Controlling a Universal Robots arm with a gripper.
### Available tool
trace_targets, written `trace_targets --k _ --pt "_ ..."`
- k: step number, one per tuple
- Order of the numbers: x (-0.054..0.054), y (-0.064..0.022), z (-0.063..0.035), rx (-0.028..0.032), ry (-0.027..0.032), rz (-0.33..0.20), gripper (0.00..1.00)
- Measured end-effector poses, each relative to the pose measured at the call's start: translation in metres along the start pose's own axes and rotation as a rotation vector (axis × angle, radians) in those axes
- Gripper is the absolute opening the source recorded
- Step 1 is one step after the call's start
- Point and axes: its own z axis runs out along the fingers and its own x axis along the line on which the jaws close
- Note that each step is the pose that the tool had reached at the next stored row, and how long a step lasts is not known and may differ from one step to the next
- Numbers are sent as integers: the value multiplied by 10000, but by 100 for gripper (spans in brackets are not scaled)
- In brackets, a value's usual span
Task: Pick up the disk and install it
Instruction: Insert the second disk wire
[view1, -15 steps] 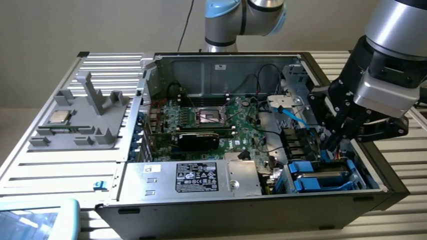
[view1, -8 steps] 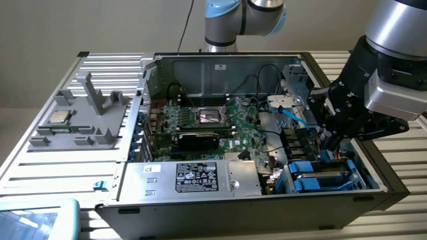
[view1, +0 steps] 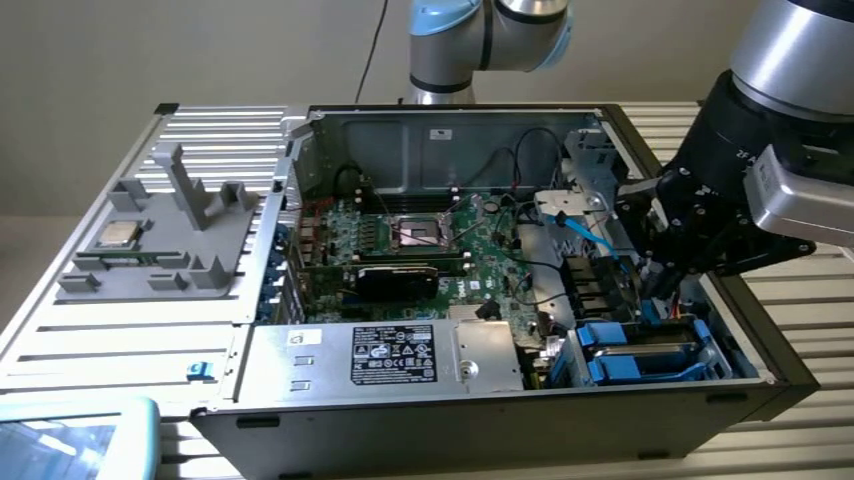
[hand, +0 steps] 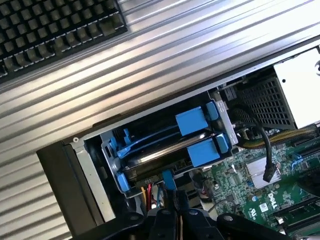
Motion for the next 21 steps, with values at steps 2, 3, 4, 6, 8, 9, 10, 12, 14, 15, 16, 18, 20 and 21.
trace_targets --k 2,3,4,6,8,9,10,12,14,15,16,18,20,21 --pt "1 0 0 163 -71 -208 11" --pt "0 0 0 264 -114 -302 11" --pt "0 0 -1 352 -151 -388 11" --pt "1 0 0 504 -209 -565 11" --pt "1 0 0 580 -241 -740 11" --pt "1 -1 0 583 -242 -746 11" --pt "1 -1 0 583 -242 -746 11" --pt "0 2 -1 587 -230 -757 11" --pt "5 11 -1 599 -204 -931 11" --pt "8 18 -1 600 -205 -992 11" --pt "11 28 -1 601 -206 -1042 11" --pt "17 45 -1 600 -210 -1144 11" --pt "23 59 -1 608 -218 -1247 11" --pt "26 65 -1 611 -221 -1301 11"
